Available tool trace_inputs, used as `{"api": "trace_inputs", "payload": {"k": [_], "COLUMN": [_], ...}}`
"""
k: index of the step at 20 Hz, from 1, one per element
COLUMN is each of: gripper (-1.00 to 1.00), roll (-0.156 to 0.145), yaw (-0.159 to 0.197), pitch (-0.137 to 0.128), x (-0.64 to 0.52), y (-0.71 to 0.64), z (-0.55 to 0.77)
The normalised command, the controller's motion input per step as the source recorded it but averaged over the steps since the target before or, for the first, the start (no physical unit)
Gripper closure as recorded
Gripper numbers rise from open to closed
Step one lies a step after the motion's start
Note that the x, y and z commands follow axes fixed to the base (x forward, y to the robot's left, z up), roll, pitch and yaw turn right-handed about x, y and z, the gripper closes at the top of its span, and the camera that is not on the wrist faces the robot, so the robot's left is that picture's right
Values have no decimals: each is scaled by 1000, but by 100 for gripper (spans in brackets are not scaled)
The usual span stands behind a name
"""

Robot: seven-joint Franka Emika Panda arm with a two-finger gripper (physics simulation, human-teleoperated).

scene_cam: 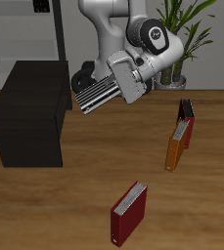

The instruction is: Place the striped book in the top region of the shelf

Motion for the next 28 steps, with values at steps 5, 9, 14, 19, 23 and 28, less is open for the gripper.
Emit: {"api": "trace_inputs", "payload": {"k": [5, 9, 14, 19, 23, 28], "gripper": [100, 100, 100, 100, 100, 100], "roll": [-26, -30, -27, -37, -64, -46], "yaw": [-6, 12, 3, -17, -18, -6], "pitch": [11, 20, 11, 27, -2, 18], "x": [88, 135, 67, 51, 57, 44], "y": [-167, -217, -164, -186, -270, -235], "z": [-46, -168, -130, -62, -47, -41]}}
